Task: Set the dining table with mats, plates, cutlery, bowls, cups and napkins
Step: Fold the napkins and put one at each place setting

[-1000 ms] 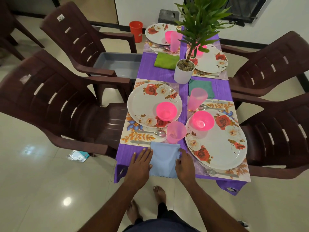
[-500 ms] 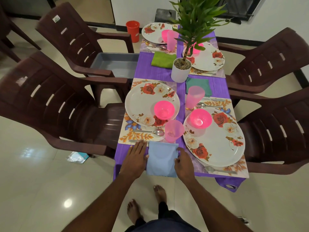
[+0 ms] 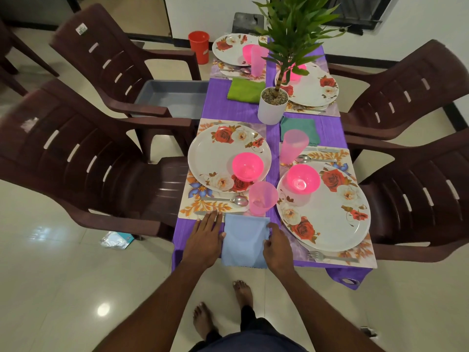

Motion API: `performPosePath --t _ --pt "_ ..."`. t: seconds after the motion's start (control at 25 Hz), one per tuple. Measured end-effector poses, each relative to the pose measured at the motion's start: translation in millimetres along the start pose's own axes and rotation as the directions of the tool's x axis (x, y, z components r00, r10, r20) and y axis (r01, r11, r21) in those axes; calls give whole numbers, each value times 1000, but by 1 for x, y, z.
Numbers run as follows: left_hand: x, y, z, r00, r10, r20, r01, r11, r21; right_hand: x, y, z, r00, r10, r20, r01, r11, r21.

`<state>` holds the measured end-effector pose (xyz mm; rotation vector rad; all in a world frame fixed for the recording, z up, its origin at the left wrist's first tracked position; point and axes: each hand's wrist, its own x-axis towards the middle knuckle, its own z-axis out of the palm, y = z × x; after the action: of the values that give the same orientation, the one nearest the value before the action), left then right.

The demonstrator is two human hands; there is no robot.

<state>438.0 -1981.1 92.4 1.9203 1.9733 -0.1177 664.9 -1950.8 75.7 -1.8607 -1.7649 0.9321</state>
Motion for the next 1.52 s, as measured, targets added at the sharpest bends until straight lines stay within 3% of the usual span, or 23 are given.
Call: performPosePath --t 0.4,0.6,0.72,0.92,1.32,1.52 --pt "4 3 -3 999 -17 45 14 998 57 -2 -2 -2 1000 13 26 -13 1000 4" --pt "3 2 0 1000 -24 6 24 999 -25 -2 -6 -4 999 -4 39 10 989 -145" --pt "-3 7 1 990 95 -105 -101 993 -56 -5 -7 -5 999 -20 34 27 976 -217" --pt "-11 10 12 991 129 -42 -130 991 -36 -6 -7 -3 1000 -19 16 22 978 -208" --pt "-5 2 18 994 109 -2 -109 993 -54 -8 -1 -4 990 -143 -2 137 951 -279" --pt "9 -20 20 989 103 -109 -119 981 -154 -12 -3 -2 980 -198 -13 184 931 -315"
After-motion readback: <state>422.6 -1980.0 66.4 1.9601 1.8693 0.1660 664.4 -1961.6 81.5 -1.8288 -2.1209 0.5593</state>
